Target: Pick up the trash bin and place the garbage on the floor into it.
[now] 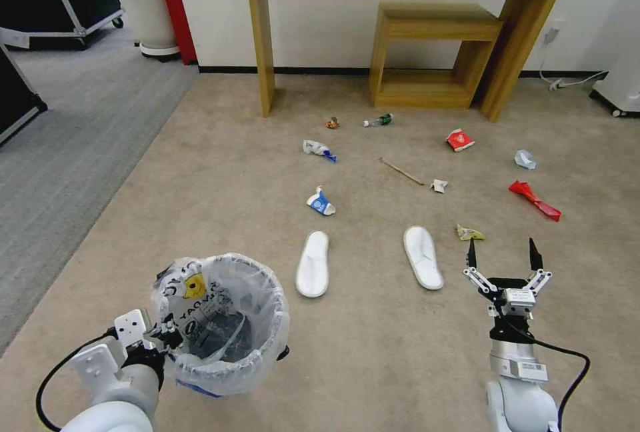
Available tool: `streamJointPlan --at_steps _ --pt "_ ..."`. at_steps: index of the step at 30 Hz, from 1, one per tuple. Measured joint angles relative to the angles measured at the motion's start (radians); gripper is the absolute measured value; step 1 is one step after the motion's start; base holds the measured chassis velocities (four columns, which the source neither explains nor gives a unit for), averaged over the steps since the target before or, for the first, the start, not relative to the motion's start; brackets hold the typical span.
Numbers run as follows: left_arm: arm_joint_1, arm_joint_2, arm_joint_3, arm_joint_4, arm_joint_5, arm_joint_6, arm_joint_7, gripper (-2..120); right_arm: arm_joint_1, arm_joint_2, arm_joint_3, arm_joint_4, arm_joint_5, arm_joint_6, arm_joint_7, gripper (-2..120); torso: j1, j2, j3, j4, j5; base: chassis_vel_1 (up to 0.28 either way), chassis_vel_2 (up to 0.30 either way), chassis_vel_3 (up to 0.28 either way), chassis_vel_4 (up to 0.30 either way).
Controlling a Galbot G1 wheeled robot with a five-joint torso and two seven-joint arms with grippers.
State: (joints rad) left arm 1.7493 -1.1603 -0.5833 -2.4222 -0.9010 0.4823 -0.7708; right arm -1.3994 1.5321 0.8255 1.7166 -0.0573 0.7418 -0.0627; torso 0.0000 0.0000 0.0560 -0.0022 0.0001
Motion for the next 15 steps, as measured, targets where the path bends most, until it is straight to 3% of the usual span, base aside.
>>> streamJointPlan --at_steps 10,15 --pt "0.006 -0.006 0.014 0.006 0.014 -0.005 0.002 0 0.002 0.0 0.004 -0.003 -0.01 0.015 0.001 100 0.0 0.0 0.0 0.0 0.0003 -0.252 -0.257 0.251 0.254" --pt "0.005 -0.008 0.017 0.006 0.014 -0.005 0.002 0 0.003 -0.002 0.005 -0.003 -0.012 0.015 0.002 100 0.0 0.0 0.0 -0.0002 0.0005 -0.193 -0.2 0.19 0.164"
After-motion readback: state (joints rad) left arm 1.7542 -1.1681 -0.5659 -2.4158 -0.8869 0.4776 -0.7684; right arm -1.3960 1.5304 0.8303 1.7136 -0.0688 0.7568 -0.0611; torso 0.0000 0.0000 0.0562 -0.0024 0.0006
